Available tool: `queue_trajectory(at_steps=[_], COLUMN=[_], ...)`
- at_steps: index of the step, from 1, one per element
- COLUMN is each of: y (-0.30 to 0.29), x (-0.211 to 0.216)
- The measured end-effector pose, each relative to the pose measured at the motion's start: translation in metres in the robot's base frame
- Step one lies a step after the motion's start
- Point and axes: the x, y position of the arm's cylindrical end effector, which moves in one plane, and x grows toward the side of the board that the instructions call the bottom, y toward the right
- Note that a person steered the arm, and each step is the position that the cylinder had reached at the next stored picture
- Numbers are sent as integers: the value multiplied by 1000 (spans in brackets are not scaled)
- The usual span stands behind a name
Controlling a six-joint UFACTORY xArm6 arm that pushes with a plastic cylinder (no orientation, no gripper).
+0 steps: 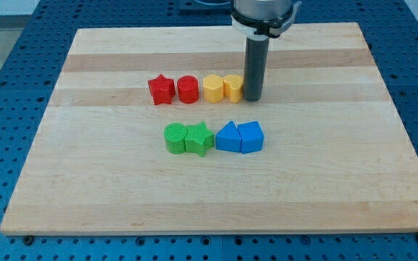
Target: Point your arm at the yellow hexagon
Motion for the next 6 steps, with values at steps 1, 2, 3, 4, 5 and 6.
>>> queue_trajectory(at_steps=[1,2,3,4,5,6], y=[0,-1,-13,-42,-80,-108], x=[2,19,22,23,26,26])
